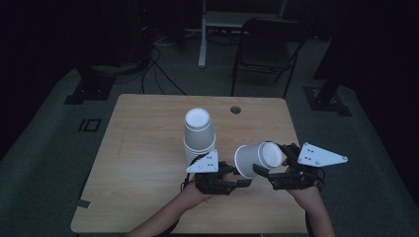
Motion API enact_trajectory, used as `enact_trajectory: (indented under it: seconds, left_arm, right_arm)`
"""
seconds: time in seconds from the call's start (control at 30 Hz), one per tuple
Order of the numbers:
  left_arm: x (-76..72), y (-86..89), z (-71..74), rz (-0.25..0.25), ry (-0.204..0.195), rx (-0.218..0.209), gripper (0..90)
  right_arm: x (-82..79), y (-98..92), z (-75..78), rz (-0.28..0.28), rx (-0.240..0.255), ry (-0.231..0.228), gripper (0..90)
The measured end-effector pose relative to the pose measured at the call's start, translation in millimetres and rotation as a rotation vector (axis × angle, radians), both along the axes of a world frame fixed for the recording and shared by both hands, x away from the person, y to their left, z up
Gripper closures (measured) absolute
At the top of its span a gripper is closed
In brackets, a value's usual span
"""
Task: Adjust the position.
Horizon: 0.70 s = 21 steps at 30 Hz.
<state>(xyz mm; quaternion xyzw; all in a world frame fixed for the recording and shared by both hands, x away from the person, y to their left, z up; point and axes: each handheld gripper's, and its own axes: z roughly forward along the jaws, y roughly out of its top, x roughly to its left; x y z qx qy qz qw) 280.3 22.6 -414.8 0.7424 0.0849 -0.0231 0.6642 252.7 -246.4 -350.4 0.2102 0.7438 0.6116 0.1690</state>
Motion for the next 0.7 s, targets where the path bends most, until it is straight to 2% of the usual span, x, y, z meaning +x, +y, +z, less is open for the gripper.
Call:
enact_trajectory:
  seconds: [0.03, 0.07, 0.1, 0.27, 0.4, 0.53, 0.57, 0.7]
  left_arm:
    - [0.1, 0.8, 0.7, 0.009, -0.001, -0.007, 70.6]
    - [1.4, 2.0, 1.5, -0.014, 0.013, -0.011, 73.0]
    - [1.5, 2.7, 1.8, -0.013, 0.007, -0.015, 74.7]
    - [3.0, 5.3, 2.7, -0.028, 0.039, -0.023, 79.0]
    - [3.1, 6.9, 3.3, -0.018, 0.045, -0.021, 78.9]
    - [4.3, 11.0, 4.9, -0.026, 0.068, -0.053, 78.5]
    - [3.7, 12.2, 6.1, -0.011, 0.054, -0.054, 78.6]
    - [2.3, 13.2, 10.3, -0.041, 0.047, -0.041, 82.5]
  right_arm:
    - [-0.4, -0.3, -0.2, 0.006, 0.007, 0.003, 19.4]
    - [-0.7, -0.3, -0.2, 0.008, 0.003, 0.000, 19.4]
    - [-1.1, -0.8, -0.1, 0.014, 0.005, 0.001, 19.4]
    - [-1.2, -3.5, -0.8, 0.009, 0.009, 0.006, 19.4]
    - [-0.7, -5.2, -3.4, 0.007, 0.013, 0.016, 19.5]
    - [-0.5, -8.3, -6.0, 0.011, 0.033, 0.027, 19.5]
    - [-0.4, -9.3, -6.8, 0.017, 0.042, 0.032, 19.5]
    - [0.0, -12.4, -11.4, 0.028, 0.059, 0.054, 19.4]
